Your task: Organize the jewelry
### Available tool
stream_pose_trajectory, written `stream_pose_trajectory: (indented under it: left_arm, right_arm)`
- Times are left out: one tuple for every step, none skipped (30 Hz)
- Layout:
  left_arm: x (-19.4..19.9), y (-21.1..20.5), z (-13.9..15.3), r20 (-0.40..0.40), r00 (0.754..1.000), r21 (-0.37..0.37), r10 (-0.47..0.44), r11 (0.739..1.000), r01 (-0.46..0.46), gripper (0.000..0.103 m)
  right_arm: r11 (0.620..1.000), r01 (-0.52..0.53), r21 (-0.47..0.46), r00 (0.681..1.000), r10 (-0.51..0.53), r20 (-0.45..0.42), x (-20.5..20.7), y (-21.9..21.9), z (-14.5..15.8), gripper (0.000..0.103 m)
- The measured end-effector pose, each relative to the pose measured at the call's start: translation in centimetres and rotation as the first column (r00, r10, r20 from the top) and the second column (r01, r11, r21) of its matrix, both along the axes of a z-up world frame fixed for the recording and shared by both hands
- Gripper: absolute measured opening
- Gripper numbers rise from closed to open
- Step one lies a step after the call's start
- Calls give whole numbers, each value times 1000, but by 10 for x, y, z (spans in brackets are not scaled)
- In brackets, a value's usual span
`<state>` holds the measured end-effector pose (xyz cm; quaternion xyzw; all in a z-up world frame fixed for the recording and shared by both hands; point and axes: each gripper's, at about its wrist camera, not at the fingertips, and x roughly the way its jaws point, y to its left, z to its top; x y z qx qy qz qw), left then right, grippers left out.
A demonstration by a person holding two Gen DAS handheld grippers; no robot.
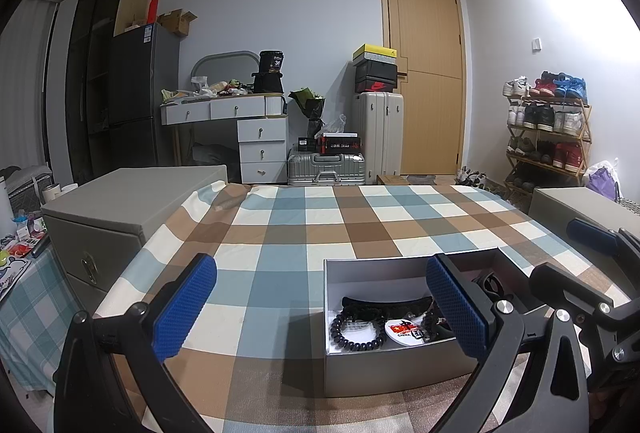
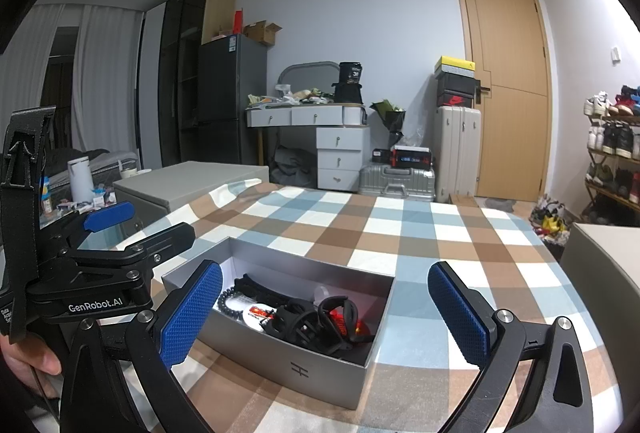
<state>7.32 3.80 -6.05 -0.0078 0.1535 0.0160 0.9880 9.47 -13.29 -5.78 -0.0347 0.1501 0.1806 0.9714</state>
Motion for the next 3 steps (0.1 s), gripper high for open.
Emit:
stream_pose_trajectory:
  left_arm:
    - [0,0,0,0,1000,0,0,1000,0,102]
    - [0,0,0,-1,1000,0,-3,1000,3,102]
    - [0,0,0,0,1000,0,-5,1000,5,102]
  right_arm:
    - [1000,0,0,1000,0,0,0,0,0,103]
    - [1000,0,0,1000,0,0,0,0,0,103]
    - [1000,0,0,1000,0,0,0,0,0,103]
